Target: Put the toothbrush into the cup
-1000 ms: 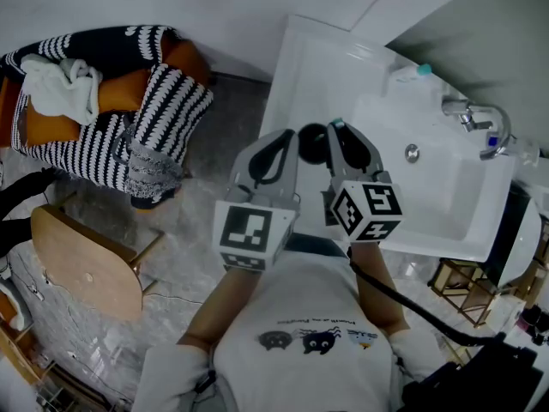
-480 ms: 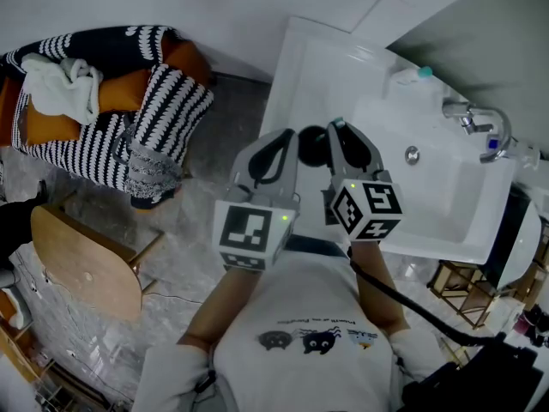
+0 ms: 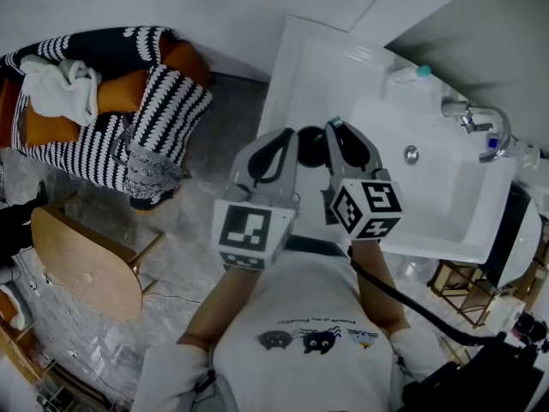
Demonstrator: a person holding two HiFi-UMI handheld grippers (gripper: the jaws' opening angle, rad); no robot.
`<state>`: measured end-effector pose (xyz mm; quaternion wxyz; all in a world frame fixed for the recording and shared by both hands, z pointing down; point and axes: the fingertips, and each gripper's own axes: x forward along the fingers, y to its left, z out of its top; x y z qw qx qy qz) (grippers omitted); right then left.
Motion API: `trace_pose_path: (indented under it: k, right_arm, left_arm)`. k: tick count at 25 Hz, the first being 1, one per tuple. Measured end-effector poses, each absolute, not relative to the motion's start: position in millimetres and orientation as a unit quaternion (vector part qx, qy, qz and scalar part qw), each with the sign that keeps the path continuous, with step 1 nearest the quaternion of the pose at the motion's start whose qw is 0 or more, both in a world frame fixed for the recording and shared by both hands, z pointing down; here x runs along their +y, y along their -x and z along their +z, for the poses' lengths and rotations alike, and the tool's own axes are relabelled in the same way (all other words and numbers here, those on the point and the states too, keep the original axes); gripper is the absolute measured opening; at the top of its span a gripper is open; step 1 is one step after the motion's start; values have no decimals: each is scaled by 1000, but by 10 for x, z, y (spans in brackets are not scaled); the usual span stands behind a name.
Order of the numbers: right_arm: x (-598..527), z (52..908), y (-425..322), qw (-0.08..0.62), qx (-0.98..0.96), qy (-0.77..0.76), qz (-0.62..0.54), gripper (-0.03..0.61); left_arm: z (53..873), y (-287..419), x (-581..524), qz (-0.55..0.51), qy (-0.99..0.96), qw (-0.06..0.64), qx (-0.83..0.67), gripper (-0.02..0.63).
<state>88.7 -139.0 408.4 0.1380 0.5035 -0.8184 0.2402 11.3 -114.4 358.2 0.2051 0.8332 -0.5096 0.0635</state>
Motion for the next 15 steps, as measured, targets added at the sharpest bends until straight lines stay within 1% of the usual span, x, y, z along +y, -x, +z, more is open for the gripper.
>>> trace_pose_path:
  k: [9,15]
  right_arm:
    - [-1394,4066,-918,135,-818,-504,241,96]
    - [-1380,3935,-988,117,-815,-519,231,99]
  left_arm:
    - [3575,-143,-1139,64,-835,204,-507,0]
    - [3518,-139,-1106,63,-836,200,-507,0]
